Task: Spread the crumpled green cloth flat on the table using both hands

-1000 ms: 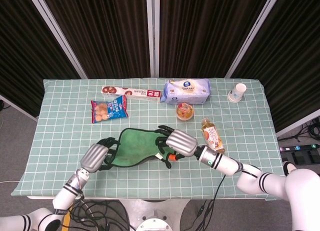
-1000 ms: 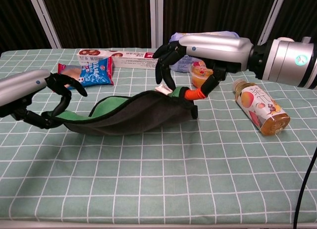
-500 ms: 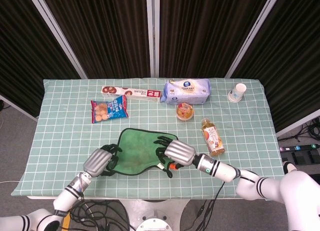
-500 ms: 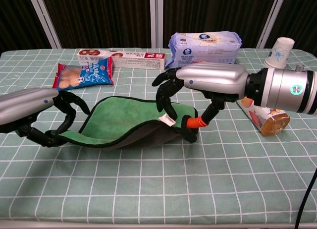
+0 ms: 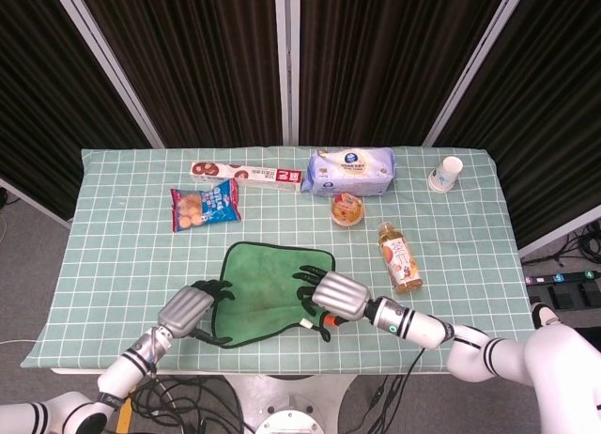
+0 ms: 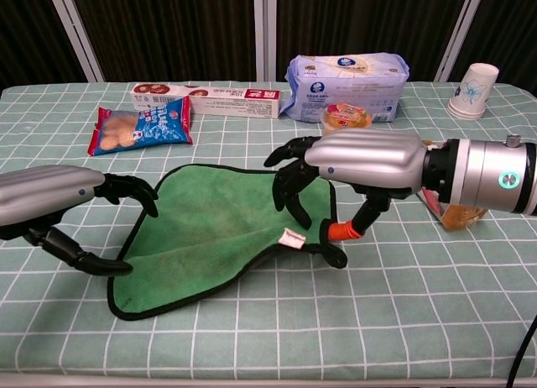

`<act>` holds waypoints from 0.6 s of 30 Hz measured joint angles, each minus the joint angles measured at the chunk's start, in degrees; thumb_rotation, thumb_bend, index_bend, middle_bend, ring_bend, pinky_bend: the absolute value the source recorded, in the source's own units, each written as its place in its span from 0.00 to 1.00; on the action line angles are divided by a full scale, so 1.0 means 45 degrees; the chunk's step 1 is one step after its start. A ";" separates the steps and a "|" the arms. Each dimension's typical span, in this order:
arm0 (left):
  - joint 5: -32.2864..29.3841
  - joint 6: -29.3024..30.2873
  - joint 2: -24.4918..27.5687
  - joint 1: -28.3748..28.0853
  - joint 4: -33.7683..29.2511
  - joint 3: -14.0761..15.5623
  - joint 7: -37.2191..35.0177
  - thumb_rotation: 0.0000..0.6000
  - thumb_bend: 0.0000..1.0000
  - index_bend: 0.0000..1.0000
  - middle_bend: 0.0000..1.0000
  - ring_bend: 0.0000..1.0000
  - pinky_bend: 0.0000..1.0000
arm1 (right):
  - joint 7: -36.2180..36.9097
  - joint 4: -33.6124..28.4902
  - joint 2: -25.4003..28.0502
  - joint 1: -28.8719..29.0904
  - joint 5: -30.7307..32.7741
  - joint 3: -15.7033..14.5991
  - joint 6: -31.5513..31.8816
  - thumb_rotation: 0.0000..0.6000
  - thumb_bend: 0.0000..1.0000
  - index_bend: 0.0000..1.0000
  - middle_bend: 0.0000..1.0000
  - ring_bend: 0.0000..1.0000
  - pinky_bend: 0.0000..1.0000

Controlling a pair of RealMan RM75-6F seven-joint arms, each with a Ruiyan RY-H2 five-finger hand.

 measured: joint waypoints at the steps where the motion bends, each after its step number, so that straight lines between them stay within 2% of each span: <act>1: -0.0095 -0.0084 0.0096 -0.0032 -0.0110 -0.0002 0.0110 0.37 0.08 0.28 0.21 0.17 0.23 | -0.0147 -0.0002 -0.0005 -0.0022 -0.0048 -0.0034 0.0012 0.92 0.31 0.61 0.29 0.04 0.05; 4: -0.0323 -0.0176 0.0229 -0.0071 -0.0347 -0.0030 0.0333 0.33 0.06 0.27 0.21 0.17 0.23 | -0.0767 -0.0015 -0.0026 -0.0124 -0.0164 -0.0124 0.0041 0.75 0.17 0.51 0.24 0.01 0.04; 5: -0.0347 -0.0174 0.0239 -0.0069 -0.0372 -0.0048 0.0356 0.32 0.06 0.27 0.21 0.17 0.23 | -0.0984 -0.0023 -0.0032 -0.0164 -0.0186 -0.0146 0.0046 0.67 0.09 0.44 0.21 0.00 0.04; 7: -0.0376 -0.0162 0.0237 -0.0065 -0.0374 -0.0077 0.0389 0.32 0.06 0.27 0.21 0.17 0.23 | -0.1525 -0.0074 -0.0031 -0.0266 -0.0210 -0.0195 0.0022 0.52 0.01 0.32 0.15 0.00 0.02; 9: -0.0415 -0.0155 0.0220 -0.0067 -0.0326 -0.0117 0.0411 0.32 0.05 0.27 0.21 0.17 0.23 | -0.2100 -0.0205 0.0010 -0.0361 -0.0209 -0.0251 -0.0070 0.33 0.00 0.16 0.05 0.00 0.00; 12: -0.0513 -0.0205 0.0223 -0.0082 -0.0269 -0.0175 0.0369 0.32 0.05 0.27 0.21 0.17 0.23 | -0.2956 -0.0525 0.0184 -0.0479 -0.0190 -0.0320 -0.0248 0.15 0.00 0.01 0.00 0.00 0.00; 15: -0.0502 -0.0215 0.0243 -0.0100 -0.0167 -0.0218 0.0322 0.41 0.05 0.27 0.21 0.17 0.23 | -0.3827 -0.0905 0.0460 -0.0622 -0.0137 -0.0303 -0.0303 0.11 0.00 0.00 0.00 0.00 0.00; 18: -0.0438 -0.0182 0.0226 -0.0111 -0.0031 -0.0276 0.0198 0.54 0.06 0.27 0.21 0.17 0.23 | -0.4129 -0.1330 0.0848 -0.0744 -0.0018 -0.0163 -0.0232 0.10 0.00 0.00 0.00 0.00 0.00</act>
